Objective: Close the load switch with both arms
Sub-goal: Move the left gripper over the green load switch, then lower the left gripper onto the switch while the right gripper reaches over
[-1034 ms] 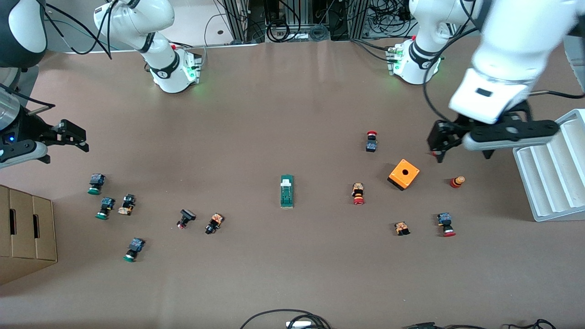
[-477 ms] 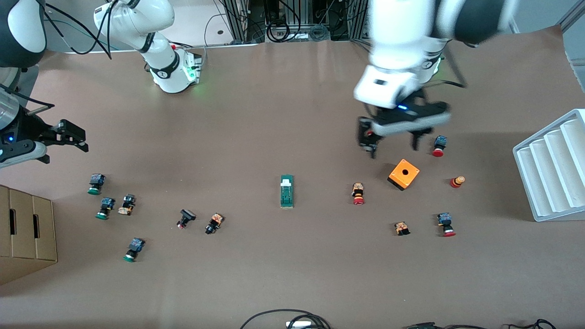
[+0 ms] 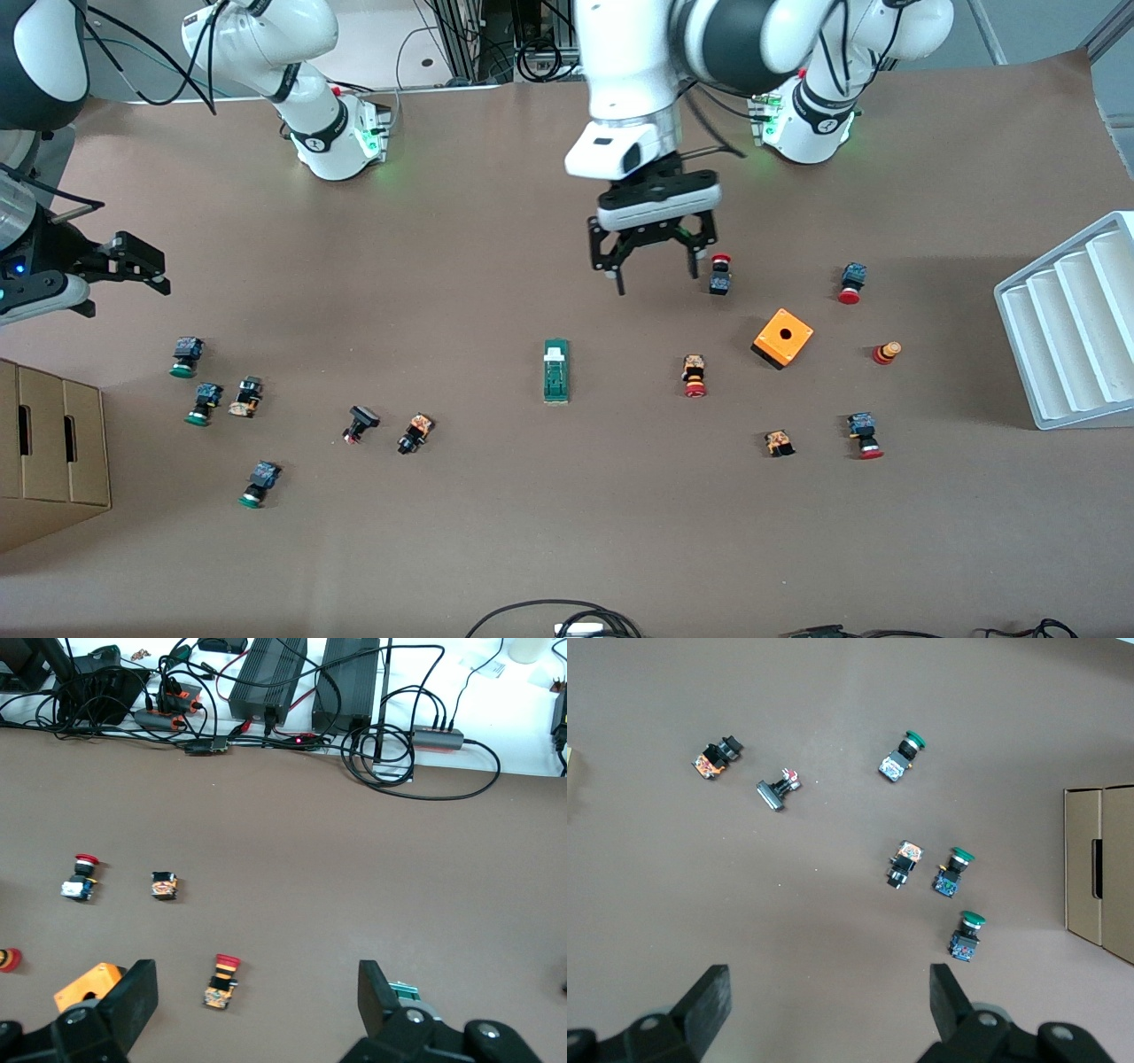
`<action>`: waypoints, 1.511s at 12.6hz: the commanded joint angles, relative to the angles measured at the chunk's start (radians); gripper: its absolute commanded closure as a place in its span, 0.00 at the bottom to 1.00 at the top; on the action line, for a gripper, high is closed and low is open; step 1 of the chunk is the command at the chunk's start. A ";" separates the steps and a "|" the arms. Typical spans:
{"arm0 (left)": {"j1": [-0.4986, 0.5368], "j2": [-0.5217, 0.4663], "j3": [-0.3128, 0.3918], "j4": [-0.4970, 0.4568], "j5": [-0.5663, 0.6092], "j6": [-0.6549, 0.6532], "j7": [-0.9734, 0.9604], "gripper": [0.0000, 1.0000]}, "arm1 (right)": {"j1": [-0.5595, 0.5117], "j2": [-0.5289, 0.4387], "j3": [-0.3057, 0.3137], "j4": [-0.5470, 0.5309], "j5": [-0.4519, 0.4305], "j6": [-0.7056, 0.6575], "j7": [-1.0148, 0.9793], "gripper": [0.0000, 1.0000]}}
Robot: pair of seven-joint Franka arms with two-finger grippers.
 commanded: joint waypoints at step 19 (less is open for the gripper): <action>-0.120 0.525 -0.216 -0.023 0.963 -0.104 -1.043 0.00 | 0.009 0.061 0.007 0.025 -0.010 -0.013 -0.038 0.00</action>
